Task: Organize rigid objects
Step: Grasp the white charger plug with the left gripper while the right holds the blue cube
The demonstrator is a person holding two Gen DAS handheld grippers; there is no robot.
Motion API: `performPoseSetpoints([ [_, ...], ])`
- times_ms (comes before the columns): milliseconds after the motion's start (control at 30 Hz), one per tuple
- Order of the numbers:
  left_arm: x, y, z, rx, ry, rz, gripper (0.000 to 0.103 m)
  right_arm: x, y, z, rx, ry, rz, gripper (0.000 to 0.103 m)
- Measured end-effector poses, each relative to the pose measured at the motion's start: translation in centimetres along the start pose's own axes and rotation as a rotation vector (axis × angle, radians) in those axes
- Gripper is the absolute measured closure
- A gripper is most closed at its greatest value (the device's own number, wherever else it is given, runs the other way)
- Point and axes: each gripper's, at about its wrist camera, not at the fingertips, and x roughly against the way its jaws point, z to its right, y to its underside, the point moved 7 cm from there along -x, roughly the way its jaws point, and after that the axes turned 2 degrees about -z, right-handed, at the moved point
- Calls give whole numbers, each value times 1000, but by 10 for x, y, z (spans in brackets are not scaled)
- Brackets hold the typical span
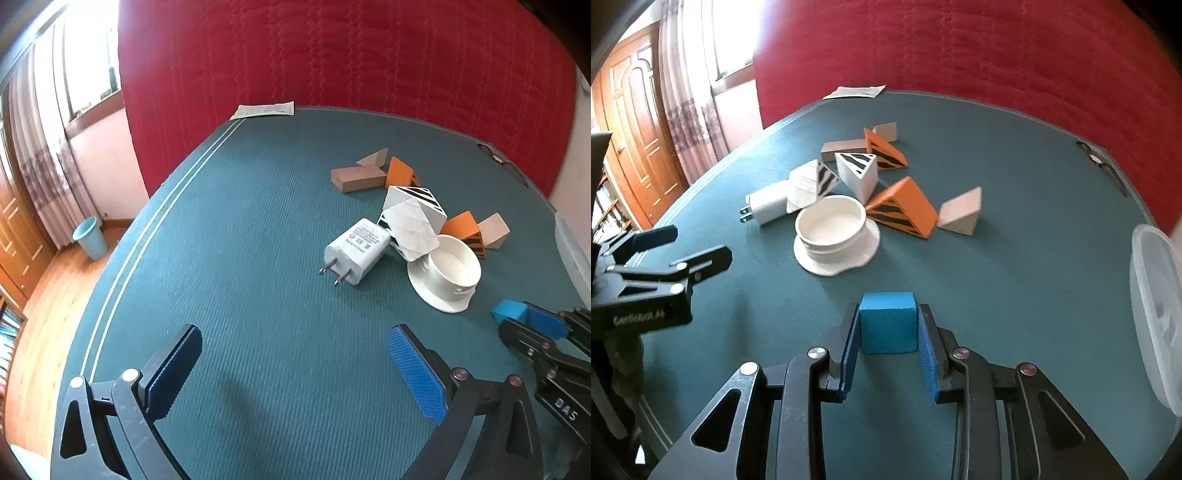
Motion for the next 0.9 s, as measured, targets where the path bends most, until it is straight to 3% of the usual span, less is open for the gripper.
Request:
performPoseSetpoints([
  [333, 0, -5, 25, -71, -29, 30, 0, 23, 25, 34, -42, 16, -12, 72],
  [533, -16, -20, 23, -86, -92, 37, 2, 29, 31, 43, -59, 10, 5, 72],
  [733, -27, -32, 26, -80, -92, 16, 12, 28, 31, 44, -57, 2, 10, 72],
  [833, -31, -34, 34, -88, -75, 9, 23, 28, 31, 44, -57, 4, 13, 72],
  [900, -30, -35, 37, -96, -59, 13, 37, 29, 32, 43, -58, 5, 16, 72],
])
